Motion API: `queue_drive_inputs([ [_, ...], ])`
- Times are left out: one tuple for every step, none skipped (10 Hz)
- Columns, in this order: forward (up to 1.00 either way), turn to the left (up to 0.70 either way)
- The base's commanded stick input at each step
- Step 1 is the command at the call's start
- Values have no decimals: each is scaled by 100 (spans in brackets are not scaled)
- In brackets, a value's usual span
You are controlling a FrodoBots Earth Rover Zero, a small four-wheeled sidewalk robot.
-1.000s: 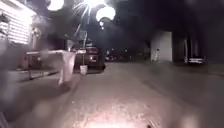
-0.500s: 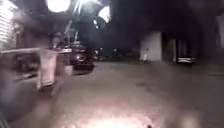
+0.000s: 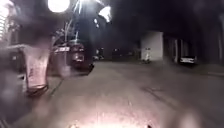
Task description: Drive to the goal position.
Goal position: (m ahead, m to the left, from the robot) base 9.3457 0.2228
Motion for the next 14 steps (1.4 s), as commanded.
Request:
queue_drive_inputs([
  [70, 0],
  [70, 0],
  [70, 0],
  [70, 0],
  [70, 0],
  [70, 0],
  [70, 0],
  [70, 0],
  [70, 0],
  [70, 0],
  [70, 0],
  [70, 0],
  [70, 0],
  [70, 0],
])
